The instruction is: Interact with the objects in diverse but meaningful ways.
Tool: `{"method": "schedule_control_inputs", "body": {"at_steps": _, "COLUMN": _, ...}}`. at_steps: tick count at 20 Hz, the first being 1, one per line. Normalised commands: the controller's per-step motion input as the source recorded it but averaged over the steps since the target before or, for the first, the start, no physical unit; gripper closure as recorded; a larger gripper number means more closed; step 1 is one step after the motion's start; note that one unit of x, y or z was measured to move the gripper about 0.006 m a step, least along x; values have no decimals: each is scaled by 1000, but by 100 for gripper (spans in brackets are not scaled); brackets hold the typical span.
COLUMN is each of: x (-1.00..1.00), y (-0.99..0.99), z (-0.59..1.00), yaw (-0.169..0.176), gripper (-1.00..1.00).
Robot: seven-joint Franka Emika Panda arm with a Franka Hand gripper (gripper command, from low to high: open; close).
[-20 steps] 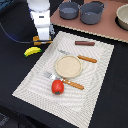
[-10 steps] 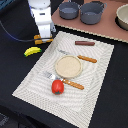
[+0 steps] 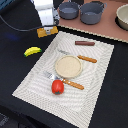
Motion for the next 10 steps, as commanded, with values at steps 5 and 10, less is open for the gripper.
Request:
{"method": "schedule_control_inputs", "body": {"at_steps": 5, "x": 991, "y": -244, "z": 667, "yaw": 0, "gripper": 100}}
{"method": "schedule_control_inputs", "body": {"at_steps": 10, "x": 879, "y": -405, "z": 588, "yaw": 0, "gripper": 100}}
